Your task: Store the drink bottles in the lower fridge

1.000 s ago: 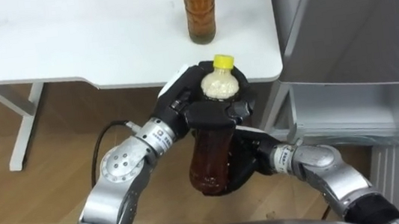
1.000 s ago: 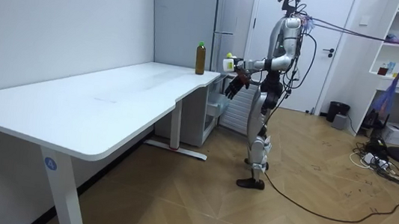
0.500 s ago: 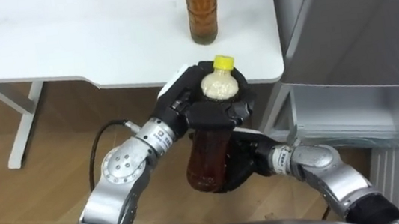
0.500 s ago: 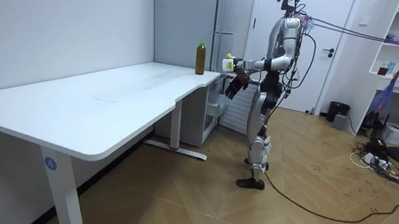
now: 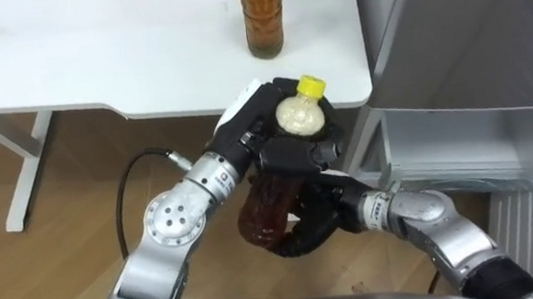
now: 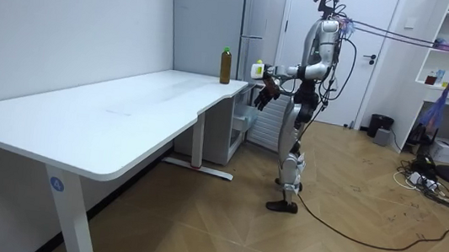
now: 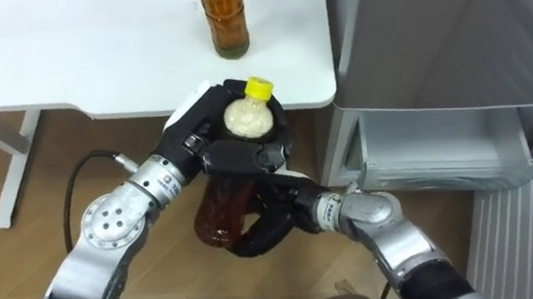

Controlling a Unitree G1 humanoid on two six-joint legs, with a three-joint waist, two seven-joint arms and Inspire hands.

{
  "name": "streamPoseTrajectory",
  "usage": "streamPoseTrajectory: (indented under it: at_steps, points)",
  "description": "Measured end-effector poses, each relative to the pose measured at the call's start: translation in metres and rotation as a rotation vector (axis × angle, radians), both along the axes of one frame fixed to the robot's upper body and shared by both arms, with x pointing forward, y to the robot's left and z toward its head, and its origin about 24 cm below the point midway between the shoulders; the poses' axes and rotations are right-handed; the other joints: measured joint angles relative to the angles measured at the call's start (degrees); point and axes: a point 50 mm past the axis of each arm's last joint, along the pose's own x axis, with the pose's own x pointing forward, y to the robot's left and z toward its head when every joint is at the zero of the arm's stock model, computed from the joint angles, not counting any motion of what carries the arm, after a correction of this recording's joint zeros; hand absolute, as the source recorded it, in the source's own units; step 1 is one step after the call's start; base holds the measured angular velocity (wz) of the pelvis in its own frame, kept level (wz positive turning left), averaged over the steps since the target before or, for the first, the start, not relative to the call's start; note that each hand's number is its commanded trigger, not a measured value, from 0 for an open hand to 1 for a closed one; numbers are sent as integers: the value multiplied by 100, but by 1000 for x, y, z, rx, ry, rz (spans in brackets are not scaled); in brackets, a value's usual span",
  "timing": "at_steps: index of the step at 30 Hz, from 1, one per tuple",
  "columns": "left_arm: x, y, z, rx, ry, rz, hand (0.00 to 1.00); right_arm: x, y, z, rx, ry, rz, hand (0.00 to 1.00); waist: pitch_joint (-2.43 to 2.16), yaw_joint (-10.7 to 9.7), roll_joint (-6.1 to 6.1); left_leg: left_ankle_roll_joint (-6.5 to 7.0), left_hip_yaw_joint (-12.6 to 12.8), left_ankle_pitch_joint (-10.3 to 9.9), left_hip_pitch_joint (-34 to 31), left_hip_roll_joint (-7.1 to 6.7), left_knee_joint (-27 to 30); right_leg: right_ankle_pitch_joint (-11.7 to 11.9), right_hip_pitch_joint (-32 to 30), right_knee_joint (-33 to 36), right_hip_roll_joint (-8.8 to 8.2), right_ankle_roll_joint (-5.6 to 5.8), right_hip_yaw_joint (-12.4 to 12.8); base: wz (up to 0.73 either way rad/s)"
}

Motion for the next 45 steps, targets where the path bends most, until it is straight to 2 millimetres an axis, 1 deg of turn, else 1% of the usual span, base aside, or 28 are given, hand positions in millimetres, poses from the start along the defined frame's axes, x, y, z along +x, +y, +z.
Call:
streamPoseTrajectory:
  at_steps: [3, 9, 21, 27, 30, 40, 41, 42, 43, 44, 45]
  points:
    - [0, 0, 0, 9, -5, -1, 100, 2, 2, 4, 23, -27, 9, 0, 1, -4, 2, 0, -27, 0, -6, 0, 9, 2, 3, 0, 6, -3, 0, 0]
    - [1, 0, 1, 6, -20, 12, 100, 1, 3, 4, 35, -22, 30, 0, 3, -6, 4, 0, -76, 0, -34, -4, 16, 4, -11, 1, 13, -6, -6, 0]
    - [2, -1, 5, 2, -60, 14, 100, 1, 4, 6, 52, -40, 52, 0, 15, 3, -10, -1, -76, 0, -35, -9, -21, 3, -48, 0, 17, -6, 46, -1]
    - [-1, -6, 4, 2, -55, -9, 100, 2, 6, 10, 152, -16, -4, 0, 20, 16, -11, -1, -78, 0, -26, -10, -29, 3, -44, -3, 19, -6, 54, 0]
    - [-1, -8, 4, 2, -55, -16, 100, -1, 9, 9, 197, 11, -25, 0, 22, 27, -14, -1, -71, 0, -21, -9, -40, 3, -46, -2, 20, -6, 46, 0]
    - [-1, -7, 4, 1, -57, -14, 100, -3, 11, 8, 230, 42, -48, 0, 32, 26, -31, -1, -68, 0, -6, -9, -28, 3, -27, 6, 20, -6, 46, 0]
    - [-1, -7, 4, 2, -57, -14, 100, -3, 11, 8, 231, 45, -50, 2, 37, 32, -38, -1, -68, 0, 21, -9, -34, 3, -8, 5, 20, -5, 46, 0]
    - [-2, -7, 4, 4, -56, -15, 100, -5, 12, 7, 238, 51, -58, 35, 43, 42, -51, -1, -67, 0, 55, -9, -69, 2, 6, 4, 21, -4, 52, 0]
    - [-2, -7, 4, 7, -57, -15, 100, -5, 12, 7, 247, 57, -64, 97, 43, 44, -56, -1, -67, 0, 68, -9, -92, 2, 5, 3, 22, -4, 54, 0]
    - [-2, -8, 4, 14, -62, -17, 100, -6, 13, 6, 265, 72, -78, 100, 48, 44, -64, -1, -70, 0, 57, -9, -93, 2, -2, -2, 24, -4, 53, 0]
    - [-2, -8, 4, 27, -66, -23, 100, -8, 14, 4, 276, 87, -88, 100, 50, 45, -69, -1, -71, 0, 55, -9, -96, 2, -4, -3, 25, -4, 53, 0]
